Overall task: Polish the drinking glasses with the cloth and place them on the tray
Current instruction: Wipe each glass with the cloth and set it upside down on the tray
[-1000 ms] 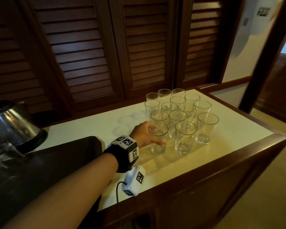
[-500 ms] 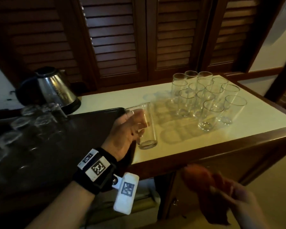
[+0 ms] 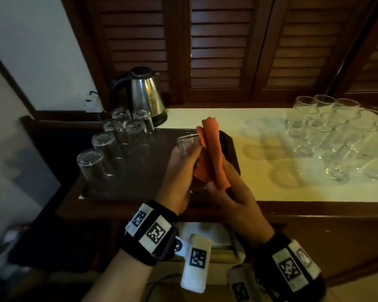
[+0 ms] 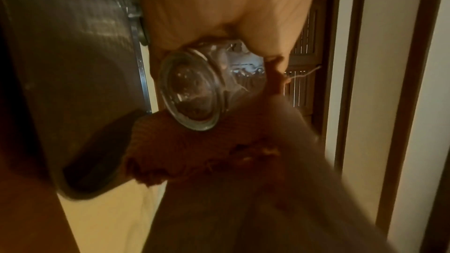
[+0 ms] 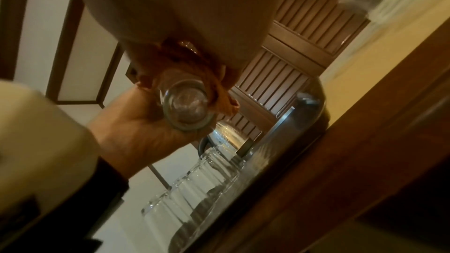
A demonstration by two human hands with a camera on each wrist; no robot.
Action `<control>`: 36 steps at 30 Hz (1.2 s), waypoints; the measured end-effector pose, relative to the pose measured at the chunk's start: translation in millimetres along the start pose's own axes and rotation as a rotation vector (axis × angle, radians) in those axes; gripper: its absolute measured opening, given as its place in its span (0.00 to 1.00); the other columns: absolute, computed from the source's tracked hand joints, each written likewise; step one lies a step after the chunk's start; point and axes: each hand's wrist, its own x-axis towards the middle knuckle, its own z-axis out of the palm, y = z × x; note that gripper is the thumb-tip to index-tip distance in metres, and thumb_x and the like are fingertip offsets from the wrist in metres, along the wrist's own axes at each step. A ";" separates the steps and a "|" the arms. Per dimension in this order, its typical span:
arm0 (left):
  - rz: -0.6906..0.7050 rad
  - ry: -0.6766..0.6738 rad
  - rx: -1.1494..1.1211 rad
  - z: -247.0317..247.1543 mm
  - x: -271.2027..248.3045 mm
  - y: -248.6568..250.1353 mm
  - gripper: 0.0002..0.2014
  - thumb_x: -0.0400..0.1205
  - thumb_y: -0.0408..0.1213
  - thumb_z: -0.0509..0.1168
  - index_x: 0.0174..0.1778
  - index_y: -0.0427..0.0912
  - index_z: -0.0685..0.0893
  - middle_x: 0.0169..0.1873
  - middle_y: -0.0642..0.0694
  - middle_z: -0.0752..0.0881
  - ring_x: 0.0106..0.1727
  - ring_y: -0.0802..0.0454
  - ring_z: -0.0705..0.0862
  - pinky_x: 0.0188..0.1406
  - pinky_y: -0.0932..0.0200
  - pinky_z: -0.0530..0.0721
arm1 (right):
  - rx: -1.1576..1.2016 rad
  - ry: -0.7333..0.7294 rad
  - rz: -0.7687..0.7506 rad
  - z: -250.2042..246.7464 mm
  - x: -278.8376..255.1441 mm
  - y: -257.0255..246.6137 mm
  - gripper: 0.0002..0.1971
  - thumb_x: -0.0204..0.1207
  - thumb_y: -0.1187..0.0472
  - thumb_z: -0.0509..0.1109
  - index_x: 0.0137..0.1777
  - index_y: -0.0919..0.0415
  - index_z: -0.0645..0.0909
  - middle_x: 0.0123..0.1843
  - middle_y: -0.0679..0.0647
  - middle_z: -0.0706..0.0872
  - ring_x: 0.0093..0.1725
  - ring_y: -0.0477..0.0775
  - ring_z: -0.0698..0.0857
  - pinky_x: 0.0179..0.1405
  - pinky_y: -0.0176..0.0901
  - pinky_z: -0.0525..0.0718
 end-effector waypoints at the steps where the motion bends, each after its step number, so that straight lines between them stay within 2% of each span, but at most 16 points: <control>1: 0.002 0.009 0.019 -5.1 1.2 -0.1 0.21 0.84 0.53 0.65 0.65 0.41 0.80 0.48 0.46 0.91 0.46 0.54 0.91 0.39 0.60 0.87 | 0.073 -0.018 0.055 4.1 2.0 -1.7 0.26 0.83 0.48 0.65 0.81 0.42 0.69 0.77 0.50 0.79 0.75 0.50 0.79 0.70 0.51 0.84; 4: 0.022 0.060 0.025 -11.6 -2.2 1.5 0.18 0.83 0.49 0.67 0.66 0.45 0.79 0.46 0.49 0.91 0.44 0.58 0.91 0.37 0.63 0.87 | 0.169 0.070 0.150 11.9 10.9 -4.4 0.25 0.79 0.34 0.58 0.73 0.41 0.73 0.67 0.54 0.84 0.60 0.50 0.88 0.51 0.46 0.88; 6: 0.079 0.087 0.048 -11.0 -2.6 1.2 0.23 0.77 0.54 0.70 0.65 0.47 0.78 0.50 0.47 0.90 0.47 0.57 0.91 0.40 0.63 0.87 | 0.153 0.142 0.147 18.6 20.5 -6.0 0.17 0.84 0.39 0.57 0.69 0.43 0.72 0.60 0.58 0.85 0.47 0.50 0.87 0.39 0.39 0.86; 7: 0.103 0.102 0.070 -10.3 -2.8 1.5 0.27 0.73 0.59 0.72 0.64 0.50 0.79 0.54 0.45 0.89 0.51 0.54 0.91 0.44 0.60 0.88 | 0.153 0.154 0.132 22.7 25.4 -7.6 0.13 0.88 0.46 0.56 0.70 0.44 0.71 0.59 0.56 0.84 0.47 0.49 0.87 0.39 0.36 0.85; 8: 0.125 0.122 0.100 -11.1 -2.0 1.1 0.29 0.71 0.64 0.74 0.62 0.52 0.79 0.57 0.44 0.87 0.55 0.52 0.90 0.49 0.56 0.88 | 0.147 0.162 0.106 26.1 29.2 -7.9 0.14 0.90 0.54 0.56 0.74 0.46 0.68 0.62 0.53 0.83 0.53 0.48 0.87 0.45 0.34 0.86; 10: 0.130 0.127 0.166 -11.2 -0.9 0.3 0.33 0.66 0.70 0.73 0.62 0.56 0.79 0.61 0.46 0.85 0.60 0.51 0.87 0.57 0.50 0.88 | 0.153 0.150 0.038 31.0 32.2 -7.8 0.22 0.91 0.61 0.55 0.83 0.49 0.61 0.75 0.53 0.79 0.71 0.50 0.83 0.64 0.42 0.86; 13: 0.096 0.120 0.171 -9.0 -0.5 2.9 0.33 0.70 0.68 0.72 0.66 0.54 0.78 0.59 0.50 0.86 0.59 0.54 0.87 0.59 0.50 0.87 | 0.246 0.123 0.066 34.2 34.6 -11.6 0.26 0.88 0.59 0.54 0.84 0.41 0.60 0.80 0.51 0.77 0.77 0.50 0.79 0.74 0.52 0.80; 15: 0.075 0.111 0.137 -9.4 1.9 5.7 0.31 0.72 0.65 0.69 0.65 0.50 0.80 0.54 0.50 0.89 0.56 0.53 0.89 0.53 0.55 0.87 | 0.293 0.099 0.138 33.8 34.8 -12.8 0.26 0.87 0.55 0.55 0.84 0.38 0.61 0.80 0.51 0.78 0.77 0.52 0.79 0.75 0.59 0.80; 17: 0.034 0.042 0.078 -13.0 3.9 8.9 0.27 0.74 0.62 0.63 0.58 0.46 0.86 0.48 0.49 0.92 0.51 0.53 0.91 0.46 0.59 0.88 | 0.427 0.088 0.252 31.9 35.4 -13.4 0.23 0.90 0.55 0.53 0.84 0.40 0.65 0.76 0.53 0.82 0.74 0.56 0.83 0.72 0.63 0.82; 21: -0.095 -0.097 -0.035 -16.6 2.9 12.7 0.31 0.74 0.63 0.57 0.59 0.42 0.86 0.46 0.42 0.93 0.48 0.49 0.92 0.46 0.55 0.90 | 0.634 0.106 0.349 23.6 38.0 -9.7 0.18 0.91 0.58 0.53 0.73 0.47 0.79 0.69 0.61 0.87 0.71 0.64 0.84 0.71 0.63 0.82; 24: -0.104 -0.015 -0.041 -16.0 9.0 11.4 0.27 0.80 0.56 0.62 0.69 0.41 0.80 0.49 0.42 0.90 0.48 0.48 0.91 0.47 0.52 0.91 | 0.481 0.116 0.285 15.8 37.0 -3.9 0.21 0.91 0.58 0.54 0.82 0.45 0.70 0.73 0.53 0.85 0.72 0.56 0.84 0.69 0.59 0.84; 26: -0.096 0.054 -0.028 -13.1 10.6 9.4 0.22 0.86 0.49 0.63 0.74 0.43 0.75 0.50 0.43 0.89 0.50 0.48 0.90 0.53 0.46 0.90 | 0.281 0.114 0.191 15.4 35.1 0.1 0.25 0.89 0.54 0.58 0.86 0.42 0.62 0.78 0.48 0.79 0.76 0.51 0.79 0.75 0.61 0.79; 28: -0.063 0.077 0.057 -7.9 10.7 5.3 0.26 0.84 0.50 0.66 0.78 0.47 0.71 0.52 0.46 0.89 0.55 0.49 0.89 0.60 0.43 0.87 | 0.186 0.108 0.137 17.9 33.7 2.8 0.28 0.87 0.51 0.59 0.86 0.41 0.59 0.82 0.48 0.74 0.79 0.49 0.76 0.78 0.62 0.76; 32: 0.001 0.048 0.069 -2.2 10.1 -0.9 0.44 0.69 0.57 0.74 0.80 0.47 0.68 0.50 0.53 0.92 0.54 0.55 0.90 0.54 0.53 0.88 | 0.381 0.115 0.178 14.3 34.8 4.3 0.25 0.90 0.56 0.54 0.86 0.43 0.63 0.82 0.51 0.76 0.80 0.53 0.76 0.80 0.63 0.74; 34: -0.057 -0.039 -0.005 -5.0 12.1 -3.1 0.37 0.74 0.58 0.71 0.77 0.44 0.73 0.56 0.46 0.89 0.55 0.51 0.90 0.53 0.52 0.89 | 0.566 0.127 0.292 7.9 36.3 2.3 0.23 0.90 0.56 0.54 0.84 0.48 0.68 0.75 0.58 0.83 0.75 0.61 0.81 0.74 0.64 0.79; 36: -0.105 -0.132 -0.052 -7.2 12.0 -1.9 0.28 0.78 0.55 0.64 0.71 0.43 0.78 0.53 0.43 0.90 0.53 0.48 0.90 0.53 0.51 0.89 | 0.642 0.120 0.335 0.7 37.6 3.5 0.21 0.88 0.55 0.57 0.80 0.52 0.73 0.72 0.63 0.84 0.73 0.67 0.82 0.75 0.70 0.77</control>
